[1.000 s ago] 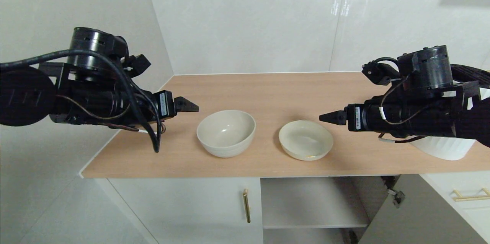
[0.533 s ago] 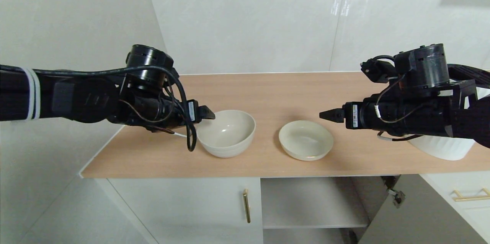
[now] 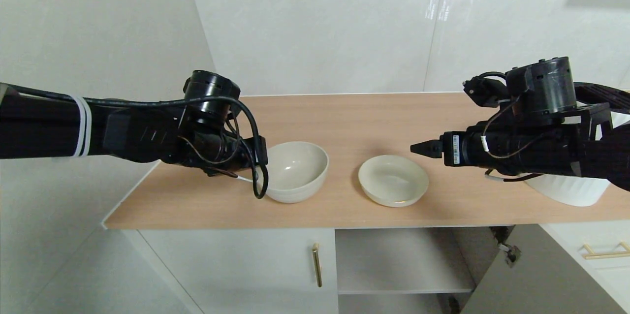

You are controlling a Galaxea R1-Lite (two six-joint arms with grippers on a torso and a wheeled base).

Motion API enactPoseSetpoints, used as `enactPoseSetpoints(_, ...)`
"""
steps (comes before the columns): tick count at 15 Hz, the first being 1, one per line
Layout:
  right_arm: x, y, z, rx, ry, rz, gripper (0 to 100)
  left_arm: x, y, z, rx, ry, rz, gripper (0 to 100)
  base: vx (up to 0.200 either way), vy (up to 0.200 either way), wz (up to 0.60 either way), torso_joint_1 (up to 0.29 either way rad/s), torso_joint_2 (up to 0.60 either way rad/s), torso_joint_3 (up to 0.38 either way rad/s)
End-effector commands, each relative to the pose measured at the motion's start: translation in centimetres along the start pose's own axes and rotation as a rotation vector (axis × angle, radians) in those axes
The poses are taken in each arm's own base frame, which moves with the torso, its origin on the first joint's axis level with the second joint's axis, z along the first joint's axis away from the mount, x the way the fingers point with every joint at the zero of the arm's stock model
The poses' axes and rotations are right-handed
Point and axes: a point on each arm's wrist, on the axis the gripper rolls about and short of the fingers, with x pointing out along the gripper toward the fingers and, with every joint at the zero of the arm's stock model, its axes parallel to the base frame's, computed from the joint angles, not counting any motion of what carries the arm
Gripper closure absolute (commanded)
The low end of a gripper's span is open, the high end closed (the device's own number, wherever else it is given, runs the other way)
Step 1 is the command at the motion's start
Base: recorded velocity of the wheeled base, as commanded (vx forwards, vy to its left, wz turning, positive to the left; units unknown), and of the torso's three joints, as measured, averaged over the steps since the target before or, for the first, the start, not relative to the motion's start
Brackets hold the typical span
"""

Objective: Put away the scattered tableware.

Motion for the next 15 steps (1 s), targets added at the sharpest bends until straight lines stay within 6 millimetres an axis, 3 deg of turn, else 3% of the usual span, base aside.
enactPoseSetpoints(1, 0.7, -0.1, -0.3, 0.0, 0.016, -0.009, 0, -2.0, -0.2, 0.6, -0.004, -0.043, -0.021, 100, 0.0, 0.0, 0.0, 0.0, 0.0, 0.0)
enactPoseSetpoints(4, 3.0, -0.3, -1.0, -0.006, 0.047, -0.109, 0, -6.5, -0.5, 1.0, -0.004, -0.123, -0.072, 100, 0.0, 0.0, 0.0, 0.0, 0.0, 0.0)
enactPoseSetpoints(6, 4.3, -0.5, -1.5, -0.011, 0.062, -0.167, 0, -8.4, -0.6, 1.0, -0.003, -0.153, -0.099, 100, 0.0, 0.0, 0.0, 0.0, 0.0, 0.0)
enactPoseSetpoints(15, 6.5, -0.8, -3.0, -0.021, 0.143, -0.212, 0, -9.6, -0.9, 0.8, 0.007, -0.162, -0.132, 100, 0.0, 0.0, 0.0, 0.0, 0.0, 0.0)
